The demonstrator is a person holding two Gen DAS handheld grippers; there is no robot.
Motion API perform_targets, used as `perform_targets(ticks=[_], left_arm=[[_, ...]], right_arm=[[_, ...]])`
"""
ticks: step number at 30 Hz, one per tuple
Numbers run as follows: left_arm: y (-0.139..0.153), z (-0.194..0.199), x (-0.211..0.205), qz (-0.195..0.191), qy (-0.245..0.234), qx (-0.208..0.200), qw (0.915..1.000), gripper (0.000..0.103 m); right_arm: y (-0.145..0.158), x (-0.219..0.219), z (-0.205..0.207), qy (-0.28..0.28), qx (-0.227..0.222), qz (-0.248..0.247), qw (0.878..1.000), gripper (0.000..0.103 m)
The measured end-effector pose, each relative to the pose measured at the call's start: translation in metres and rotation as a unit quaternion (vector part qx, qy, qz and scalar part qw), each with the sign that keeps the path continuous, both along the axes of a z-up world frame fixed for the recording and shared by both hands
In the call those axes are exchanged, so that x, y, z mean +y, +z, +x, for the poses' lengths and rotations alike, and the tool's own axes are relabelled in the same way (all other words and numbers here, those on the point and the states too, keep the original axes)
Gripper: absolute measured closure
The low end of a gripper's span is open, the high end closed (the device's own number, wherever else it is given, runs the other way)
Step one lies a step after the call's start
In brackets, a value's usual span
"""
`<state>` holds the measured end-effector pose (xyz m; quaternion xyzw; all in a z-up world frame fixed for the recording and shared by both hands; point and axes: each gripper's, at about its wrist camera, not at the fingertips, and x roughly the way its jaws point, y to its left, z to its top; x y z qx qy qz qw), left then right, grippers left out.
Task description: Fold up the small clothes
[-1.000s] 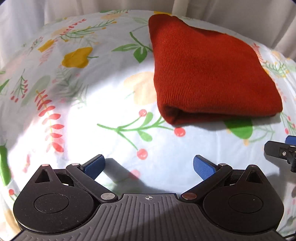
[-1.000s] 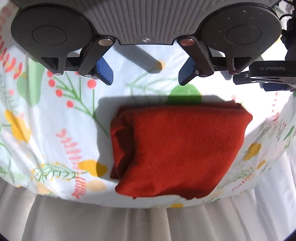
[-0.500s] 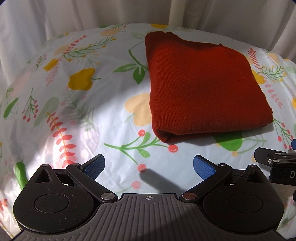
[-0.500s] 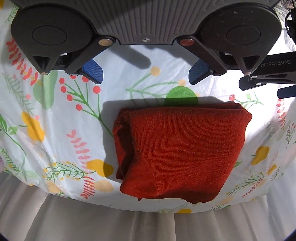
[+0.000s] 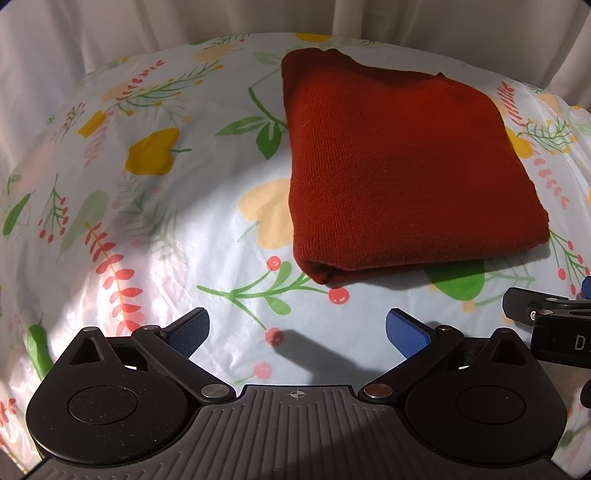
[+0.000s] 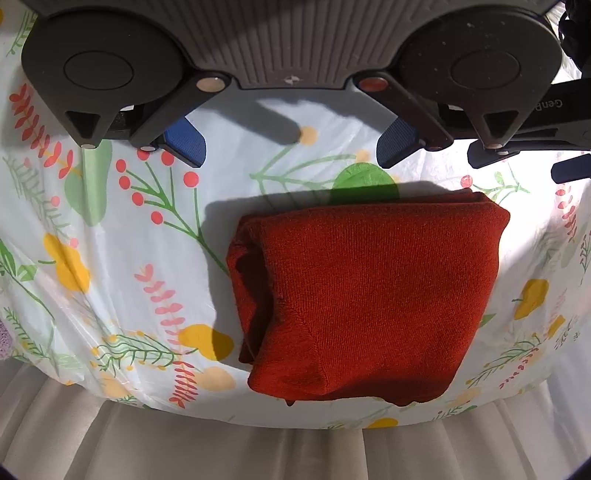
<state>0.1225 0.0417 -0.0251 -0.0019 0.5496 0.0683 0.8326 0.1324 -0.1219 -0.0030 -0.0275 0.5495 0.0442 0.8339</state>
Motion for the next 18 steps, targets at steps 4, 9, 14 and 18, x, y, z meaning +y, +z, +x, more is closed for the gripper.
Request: perform_targets(ticks=[4, 9, 14, 18], left_arm=[[0.0001, 0.0, -0.0004, 0.002, -0.001, 0.0, 1.0, 0.0], [0.0004, -0.0003, -0.0006, -0.003, -0.001, 0.001, 1.0, 0.0], [0.0009, -0.0006, -0.0011, -0.004, -0.002, 0.001, 1.0, 0.0], [0.0013, -0.0007, -0.0015, -0.005, -0.001, 0.0, 1.0, 0.0]], right_arm=[[0.0009, 0.0023, 0.0006, 0.003, 0.0, -0.001, 1.0, 0.004], [0.0015, 0.0042, 0.0006, 0.004, -0.001, -0.004, 1.0, 0.004], [0.0016, 0.0044, 0.0008, 0.002, -0.001, -0.008, 1.0, 0.004], [0.0018, 0.0037, 0.0016, 0.001, -0.003, -0.009, 1.0, 0.004]])
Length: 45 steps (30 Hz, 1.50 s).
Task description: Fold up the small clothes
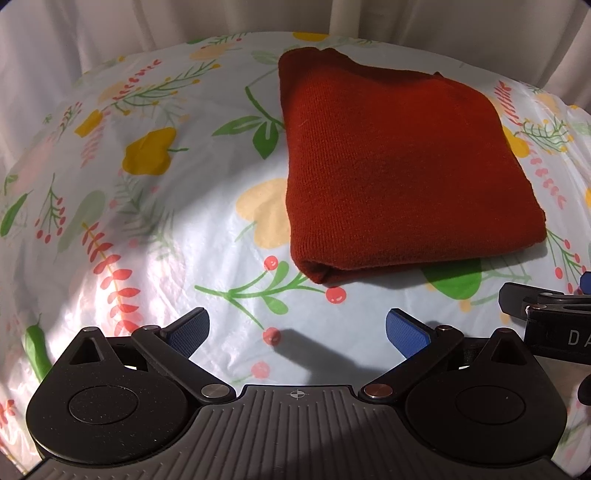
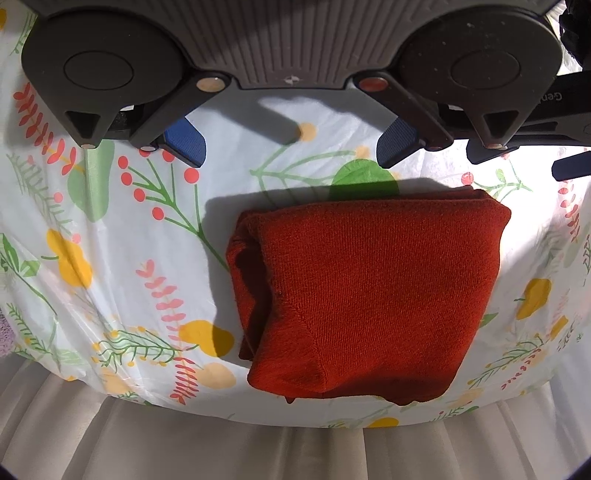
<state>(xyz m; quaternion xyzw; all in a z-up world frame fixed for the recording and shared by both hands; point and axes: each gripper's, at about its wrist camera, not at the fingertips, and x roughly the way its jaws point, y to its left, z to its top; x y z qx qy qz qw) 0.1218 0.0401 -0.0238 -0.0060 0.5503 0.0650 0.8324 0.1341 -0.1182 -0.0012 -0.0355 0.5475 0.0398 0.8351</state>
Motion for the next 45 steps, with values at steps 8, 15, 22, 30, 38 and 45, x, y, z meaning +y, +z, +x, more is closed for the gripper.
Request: perform_targets(ticks=[8, 15, 22, 30, 38, 45], left_arm=[[-0.001, 0.003, 0.002, -0.004, 0.0, 0.003, 1.0, 0.0], [-0.003, 0.004, 0.0, -0.004, -0.002, 0.004, 1.0, 0.0], [-0.005, 0.008, -0.003, -0.005, -0.003, 0.008, 1.0, 0.0], [-0.006, 0.01, -0.003, -0.004, -0.004, 0.01, 0.9999, 0.0], [-0.008, 0.012, -0.002, -0.004, -0.002, 0.012, 0.9999, 0.0], [-0.008, 0.011, -0.003, -0.005, -0.005, 0.013, 0.9999, 0.0]], right_arm=[[0.001, -0.001, 0.003, -0.002, -0.003, -0.005, 1.0, 0.004], [0.0, -0.004, 0.006, -0.005, -0.002, -0.004, 1.0, 0.004], [0.0, -0.004, 0.007, -0.005, -0.002, -0.003, 1.0, 0.004], [0.0, -0.007, 0.012, -0.003, -0.001, -0.003, 1.0, 0.004], [-0.001, -0.009, 0.014, -0.003, 0.0, -0.004, 1.0, 0.004], [-0.002, -0.008, 0.015, -0.007, 0.001, -0.005, 1.0, 0.004]])
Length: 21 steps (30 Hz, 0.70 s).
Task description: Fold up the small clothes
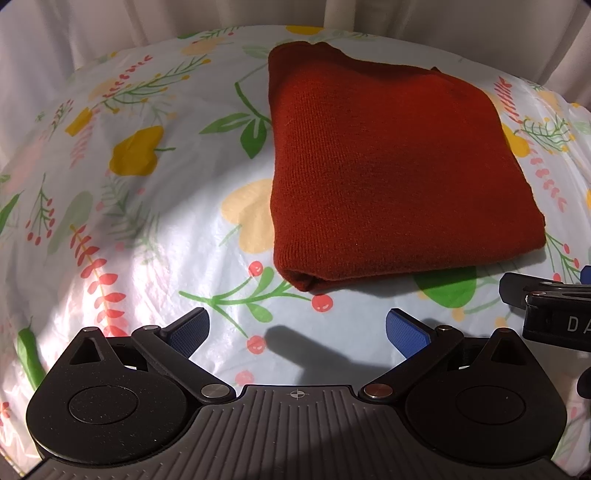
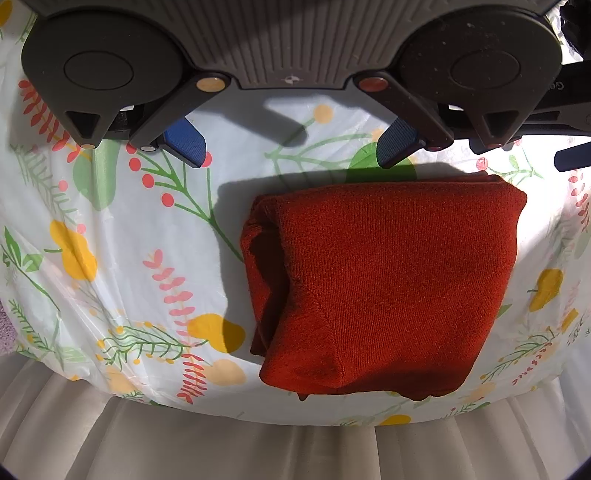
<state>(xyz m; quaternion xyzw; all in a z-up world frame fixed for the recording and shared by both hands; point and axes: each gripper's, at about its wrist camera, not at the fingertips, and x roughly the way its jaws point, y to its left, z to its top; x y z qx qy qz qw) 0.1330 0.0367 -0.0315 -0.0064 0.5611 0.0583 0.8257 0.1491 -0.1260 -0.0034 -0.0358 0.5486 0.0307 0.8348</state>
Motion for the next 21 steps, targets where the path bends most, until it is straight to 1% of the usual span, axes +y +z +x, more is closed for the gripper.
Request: perform_targets(ticks=[21], left_arm=[[0.0027, -0.0042, -0.0001, -0.006, 0.004, -0.002, 1.0, 0.0]], right_arm=[[0.0033, 0.0035, -0.0032, 0.002, -0.001, -0.003, 1.0, 0.004]])
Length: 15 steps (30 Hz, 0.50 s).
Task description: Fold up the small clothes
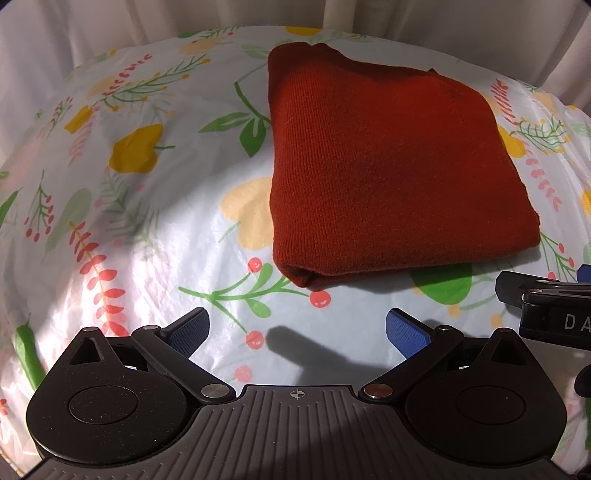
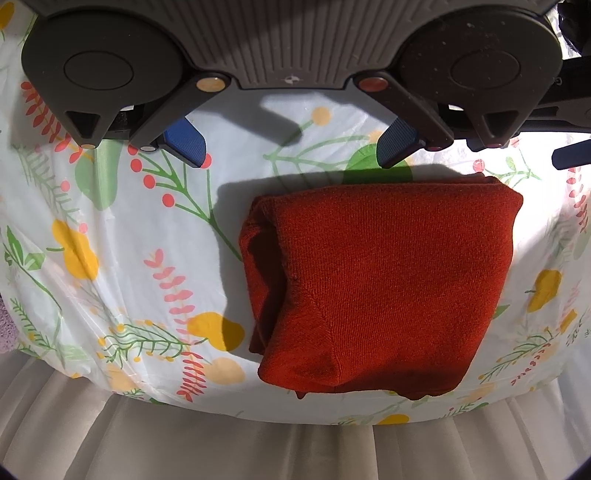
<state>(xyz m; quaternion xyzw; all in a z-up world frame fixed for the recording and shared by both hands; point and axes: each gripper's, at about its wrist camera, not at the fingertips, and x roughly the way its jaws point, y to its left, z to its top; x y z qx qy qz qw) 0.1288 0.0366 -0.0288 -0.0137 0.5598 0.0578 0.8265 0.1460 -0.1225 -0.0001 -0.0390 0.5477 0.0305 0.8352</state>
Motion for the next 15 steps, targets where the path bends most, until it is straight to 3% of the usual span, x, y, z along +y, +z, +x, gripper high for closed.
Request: perform_targets(ticks=[10, 15], left_arm=[[0.0008, -0.0023, 0.0015, 0.02, 0.011, -0.003, 0.9997, 0.0], [0.0013, -0.0045, -0.0043, 0.01, -0.004, -0.003, 0.9999, 0.0]], right_arm=[[0.0013, -0.002, -0.0019, -0.001, -0.001, 0.0, 1.0, 0.004], [0.0017, -0.0022, -0.0023, -0.001, -0.002, 0.0, 1.0, 0.004]])
